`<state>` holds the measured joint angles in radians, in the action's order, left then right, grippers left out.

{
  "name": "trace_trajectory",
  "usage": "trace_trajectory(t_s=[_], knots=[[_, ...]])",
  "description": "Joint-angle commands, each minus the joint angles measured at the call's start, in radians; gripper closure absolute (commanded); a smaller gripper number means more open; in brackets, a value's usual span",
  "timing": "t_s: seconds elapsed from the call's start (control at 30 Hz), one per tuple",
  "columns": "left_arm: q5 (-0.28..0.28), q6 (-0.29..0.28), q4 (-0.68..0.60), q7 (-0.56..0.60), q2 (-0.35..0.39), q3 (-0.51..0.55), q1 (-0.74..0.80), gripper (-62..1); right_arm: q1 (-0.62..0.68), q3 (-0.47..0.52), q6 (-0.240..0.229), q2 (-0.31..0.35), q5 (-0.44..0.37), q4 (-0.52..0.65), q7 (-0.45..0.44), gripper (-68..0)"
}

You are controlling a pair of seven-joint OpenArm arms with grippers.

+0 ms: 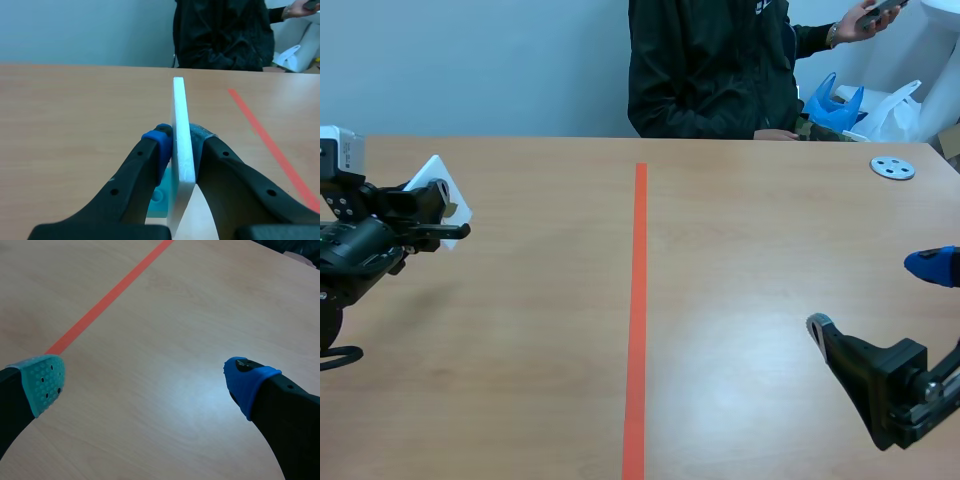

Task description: Sort the leaf by its shape. The table is split by an orange tape line. A compound leaf with several leaflets goes to the left side, a simple leaf with one blade goes to the right side. Return to the home posture when a red brick is placed on the table.

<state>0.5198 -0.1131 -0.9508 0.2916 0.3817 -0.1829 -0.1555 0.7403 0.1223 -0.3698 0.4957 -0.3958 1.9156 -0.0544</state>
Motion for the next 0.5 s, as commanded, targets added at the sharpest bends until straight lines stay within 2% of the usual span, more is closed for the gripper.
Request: trace_trajectory(t_s=[0.0,0.2,0.47], knots=[[0.000,-0.002,0.034,0.014,-0.014,-0.005,-0.048,-4.0,-0.012,0.001,0.004,0.008,-0.007,0.005,-0.011,-67.9],[-0.012,0.015,0.207,0.046,-0.048,-0.006,-0.148,-4.0,-0.011,0.001,0.004,0.008,-0.007,0.005,-0.011,-67.9],[-0.015,0.025,0.401,0.136,-0.049,-0.007,-0.241,-4.0,-0.011,0.001,0.004,0.008,-0.007,0.005,-0.011,-67.9]])
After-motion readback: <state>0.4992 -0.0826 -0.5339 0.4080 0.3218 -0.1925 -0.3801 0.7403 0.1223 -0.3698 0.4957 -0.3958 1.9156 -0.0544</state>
